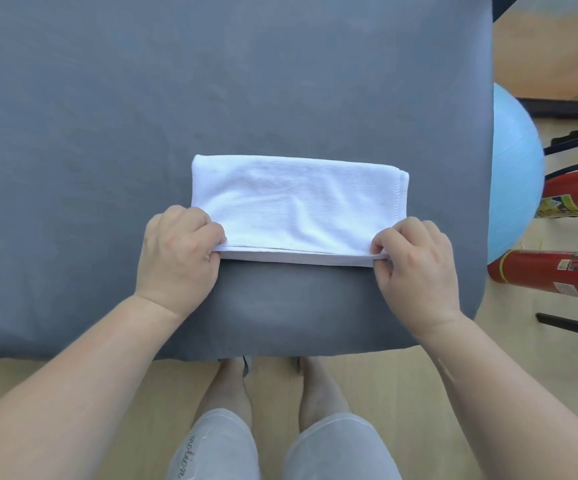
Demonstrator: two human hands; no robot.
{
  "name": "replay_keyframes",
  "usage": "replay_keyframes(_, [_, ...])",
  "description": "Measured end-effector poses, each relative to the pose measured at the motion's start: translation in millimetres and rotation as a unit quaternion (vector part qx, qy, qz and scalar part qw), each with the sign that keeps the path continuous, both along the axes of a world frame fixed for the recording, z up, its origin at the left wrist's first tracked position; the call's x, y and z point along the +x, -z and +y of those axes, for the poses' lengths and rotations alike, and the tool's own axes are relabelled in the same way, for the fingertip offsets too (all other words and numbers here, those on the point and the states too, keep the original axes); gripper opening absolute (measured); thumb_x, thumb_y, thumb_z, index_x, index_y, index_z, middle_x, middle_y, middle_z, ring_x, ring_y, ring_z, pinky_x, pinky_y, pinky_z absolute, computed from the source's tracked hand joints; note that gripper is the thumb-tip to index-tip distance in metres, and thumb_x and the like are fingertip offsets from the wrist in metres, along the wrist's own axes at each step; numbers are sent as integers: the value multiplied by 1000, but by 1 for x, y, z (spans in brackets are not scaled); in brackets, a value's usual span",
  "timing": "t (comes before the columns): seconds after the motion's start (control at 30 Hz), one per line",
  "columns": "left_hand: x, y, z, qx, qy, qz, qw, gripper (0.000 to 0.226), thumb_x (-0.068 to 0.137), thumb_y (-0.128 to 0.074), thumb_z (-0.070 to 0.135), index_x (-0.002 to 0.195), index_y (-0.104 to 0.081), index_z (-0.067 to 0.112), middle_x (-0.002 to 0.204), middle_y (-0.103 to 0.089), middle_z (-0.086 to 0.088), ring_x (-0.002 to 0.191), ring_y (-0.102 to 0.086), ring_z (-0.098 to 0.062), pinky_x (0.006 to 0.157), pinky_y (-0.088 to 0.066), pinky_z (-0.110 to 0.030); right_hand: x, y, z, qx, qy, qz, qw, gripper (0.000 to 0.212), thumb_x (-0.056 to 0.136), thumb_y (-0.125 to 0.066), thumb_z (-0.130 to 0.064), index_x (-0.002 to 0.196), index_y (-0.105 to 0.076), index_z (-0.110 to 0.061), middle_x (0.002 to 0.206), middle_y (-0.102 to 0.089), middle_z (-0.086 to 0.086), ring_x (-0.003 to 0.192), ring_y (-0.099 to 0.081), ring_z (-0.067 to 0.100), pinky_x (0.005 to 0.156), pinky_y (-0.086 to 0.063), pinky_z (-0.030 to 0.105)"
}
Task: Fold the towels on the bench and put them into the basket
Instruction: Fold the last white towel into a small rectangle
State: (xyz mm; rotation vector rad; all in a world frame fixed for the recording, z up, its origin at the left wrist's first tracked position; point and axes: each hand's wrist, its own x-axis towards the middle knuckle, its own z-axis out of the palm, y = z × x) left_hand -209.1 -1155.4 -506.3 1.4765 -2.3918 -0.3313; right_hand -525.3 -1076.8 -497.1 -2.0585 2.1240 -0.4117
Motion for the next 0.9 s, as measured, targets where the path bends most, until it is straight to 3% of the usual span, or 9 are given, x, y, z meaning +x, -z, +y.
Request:
replay_keyframes(0.17, [4, 11, 5, 13, -7, -22, 1000, 25, 62, -58, -15, 68, -66, 8, 72, -56, -4, 66, -41, -28, 56, -34, -40, 0, 9, 3, 6, -10, 21, 1000, 22, 73, -57, 8, 75, -62, -14, 75, -52, 2, 69, -41, 27, 62, -32, 37])
replay_keyframes(0.3, [3, 10, 8, 43, 2, -59, 997, 13, 68, -55, 3, 69, -67, 9, 71, -56, -3, 66, -44, -29, 56, -37, -41, 1, 11, 4, 53, -12, 48, 997, 21, 68, -63, 4, 73, -62, -17, 73, -51, -1, 70, -42, 28, 66, -28, 35])
replay_keyframes(0.4, [-3, 0, 7, 66, -14, -74, 995, 27, 77, -58, 34, 62, -64, 11, 64, -52, -1, 63, -45, -28, 56, -39, -41, 4, 4, 4, 100, -13, 56, 993, 12, 66, -72, -25, 69, -60, -21, 71, -49, -6, 75, -44, 26, 72, -31, 35])
replay_keyframes(0.47, [-13, -10, 2, 41, -26, -44, 998, 34, 84, -58, 37, 64, -64, 11, 64, -52, -3, 63, -46, -30, 57, -39, -43, 11, -7, -4, 71, 13, 37, 997, 28, 72, -66, -47, 66, -60, -21, 72, -49, -5, 76, -45, 25, 75, -31, 35])
replay_keyframes(0.57, [-38, -19, -11, -15, -32, 4, 999, 20, 89, -58, 21, 88, -71, 6, 84, -63, -9, 77, -55, -35, 67, -45, -46, 38, -19, -32, -11, 35, -6, 999, 28, 87, -58, -43, 83, -68, -17, 89, -60, 1, 87, -54, 31, 82, -36, 39])
replay_keyframes(0.63, [-59, -17, -19, -5, -33, -5, 999, 33, 91, -52, 21, 116, -68, 5, 114, -66, -14, 106, -59, -38, 88, -47, -51, 62, -15, -53, -3, 29, -13, 999, 33, 94, -51, -35, 113, -69, -15, 121, -63, 8, 115, -57, 35, 100, -37, 43])
replay_keyframes(0.73, [-81, -8, -26, 107, -21, -124, 986, 60, 100, -28, 36, 154, -31, 10, 161, -28, -10, 150, -21, -33, 120, -16, -54, 88, 0, -76, 111, 5, 19, 994, 54, 102, -37, -35, 153, -37, -19, 164, -26, 6, 153, -19, 31, 123, -15, 51])
replay_keyframes(0.83, [-78, 14, -25, 154, -4, -227, 962, 68, 101, -10, 49, 157, 12, 17, 166, 17, -2, 152, 18, -27, 122, 7, -55, 92, 21, -76, 195, -23, 67, 978, 61, 105, -23, -43, 162, -8, -27, 169, 5, -2, 155, 10, 26, 124, 2, 53])
replay_keyframes(0.9, [-68, 25, -21, 151, 6, -242, 958, 74, 99, -8, 59, 154, 23, 18, 163, 28, -2, 149, 27, -26, 121, 11, -55, 85, 30, -69, 217, -34, 76, 973, 64, 104, -18, -52, 161, 3, -32, 168, 17, -6, 153, 20, 23, 123, 8, 52])
